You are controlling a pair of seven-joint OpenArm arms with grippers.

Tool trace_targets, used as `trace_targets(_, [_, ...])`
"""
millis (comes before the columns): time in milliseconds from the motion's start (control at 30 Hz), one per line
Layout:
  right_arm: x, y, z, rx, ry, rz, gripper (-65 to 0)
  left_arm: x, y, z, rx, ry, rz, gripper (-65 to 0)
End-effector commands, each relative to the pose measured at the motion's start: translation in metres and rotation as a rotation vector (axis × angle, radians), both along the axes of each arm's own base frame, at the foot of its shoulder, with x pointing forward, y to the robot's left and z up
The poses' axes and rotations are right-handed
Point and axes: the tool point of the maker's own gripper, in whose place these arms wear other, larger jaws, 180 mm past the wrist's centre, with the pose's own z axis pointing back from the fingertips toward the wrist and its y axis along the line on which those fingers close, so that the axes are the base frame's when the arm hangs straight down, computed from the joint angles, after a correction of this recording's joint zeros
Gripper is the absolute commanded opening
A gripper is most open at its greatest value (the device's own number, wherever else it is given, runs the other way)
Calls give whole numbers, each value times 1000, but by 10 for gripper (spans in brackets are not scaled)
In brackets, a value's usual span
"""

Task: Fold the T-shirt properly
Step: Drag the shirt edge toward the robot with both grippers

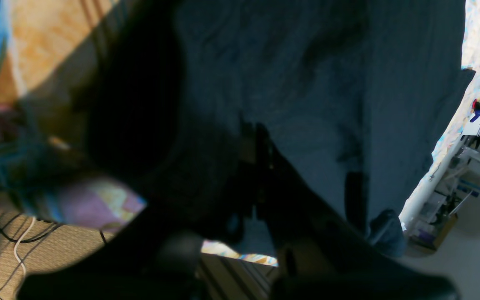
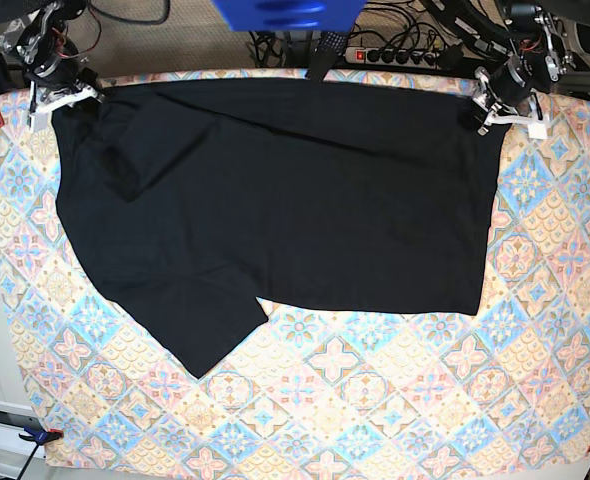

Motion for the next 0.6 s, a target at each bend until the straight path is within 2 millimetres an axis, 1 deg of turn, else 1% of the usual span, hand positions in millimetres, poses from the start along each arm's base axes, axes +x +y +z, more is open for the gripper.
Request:
trace_targets(0, [6,-14,14,-34,-55,-3,-646,0,13,6,39,-12,8,-649])
trace_targets(133, [5,-11,16,-18,-78,16,-646,-10,13,3,39,8,7,-649])
trace_targets(200, [5,-11,16,-19,-78,17,-647,-10,13,3,39,10,7,-649])
trace_targets(267, [5,-11,16,-18,-78,18,-647,-17,12,1,39,24,5,-649])
trace_targets(367, [4,-11,16,-18,-75,18,-643,-18,12,1,39,26,5,-647])
trace_targets(433, [0,-11,15,-19,-65,19,-636,-18,12,1,39,26,5,-640])
trace_targets(500, [-6,-11,16,-27,-54,23,-604,-20,11,0,30,34,-1,-638])
trace_targets(567, [-9,-13,20,-41,-53,28,-545,-24,2,0,-11,61,-36,-617])
